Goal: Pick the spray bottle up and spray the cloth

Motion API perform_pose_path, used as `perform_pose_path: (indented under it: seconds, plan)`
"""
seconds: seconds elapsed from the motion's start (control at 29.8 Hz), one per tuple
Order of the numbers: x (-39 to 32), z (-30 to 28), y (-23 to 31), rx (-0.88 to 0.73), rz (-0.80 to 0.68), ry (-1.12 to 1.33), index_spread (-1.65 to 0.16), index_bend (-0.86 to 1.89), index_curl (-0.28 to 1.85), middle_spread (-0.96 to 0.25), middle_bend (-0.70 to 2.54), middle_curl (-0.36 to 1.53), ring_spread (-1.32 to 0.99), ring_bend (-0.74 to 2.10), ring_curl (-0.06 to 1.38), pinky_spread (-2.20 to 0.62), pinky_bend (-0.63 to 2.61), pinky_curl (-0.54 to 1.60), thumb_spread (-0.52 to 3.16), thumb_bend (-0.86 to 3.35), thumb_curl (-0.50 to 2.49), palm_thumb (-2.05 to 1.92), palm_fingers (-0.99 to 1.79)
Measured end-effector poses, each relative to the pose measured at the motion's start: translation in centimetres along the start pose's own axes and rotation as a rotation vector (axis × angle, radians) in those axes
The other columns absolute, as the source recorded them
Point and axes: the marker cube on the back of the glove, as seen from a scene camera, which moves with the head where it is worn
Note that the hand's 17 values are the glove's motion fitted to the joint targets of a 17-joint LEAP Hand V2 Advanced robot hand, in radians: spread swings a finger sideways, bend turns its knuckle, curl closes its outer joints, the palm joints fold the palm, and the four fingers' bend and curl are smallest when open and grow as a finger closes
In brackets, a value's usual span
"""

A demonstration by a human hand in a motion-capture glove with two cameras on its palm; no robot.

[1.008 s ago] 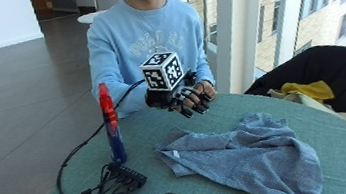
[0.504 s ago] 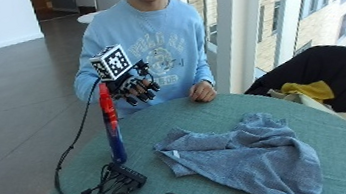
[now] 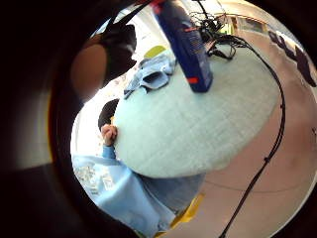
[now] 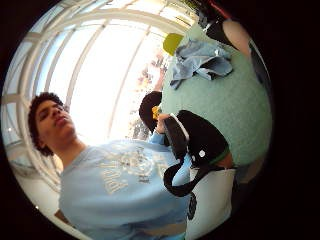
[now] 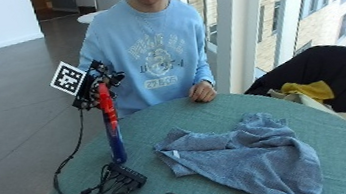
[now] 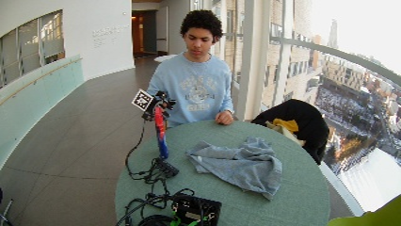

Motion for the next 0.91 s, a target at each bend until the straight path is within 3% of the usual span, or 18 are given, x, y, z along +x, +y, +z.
perform_pose_path:
  seconds: [0.2, 0.64, 0.91]
  plan:
    - [1.9, -0.5, -1.2, 0.084, 0.052, -0.117, -0.38, 0.14, 0.32, -0.08, 0.19, 0.37, -0.01, 0.2, 0.28, 0.23, 0.21, 0.32, 1.17, -0.02, 0.27, 0.67, 0.68]
    - [5.7, -0.2, -2.4, 0.083, 0.205, -0.298, -0.37, 0.14, 0.31, -0.07, 0.22, 0.39, -0.01, 0.19, 0.29, 0.23, 0.21, 0.34, 1.16, -0.01, 0.29, 0.69, 0.67]
    - [7.7, 0.7, -5.5, 0.069, 0.217, -0.312, -0.37, 0.13, 0.3, -0.07, 0.23, 0.4, 0.0, 0.19, 0.29, 0.23, 0.22, 0.35, 1.15, 0.0, 0.32, 0.77, 0.66]
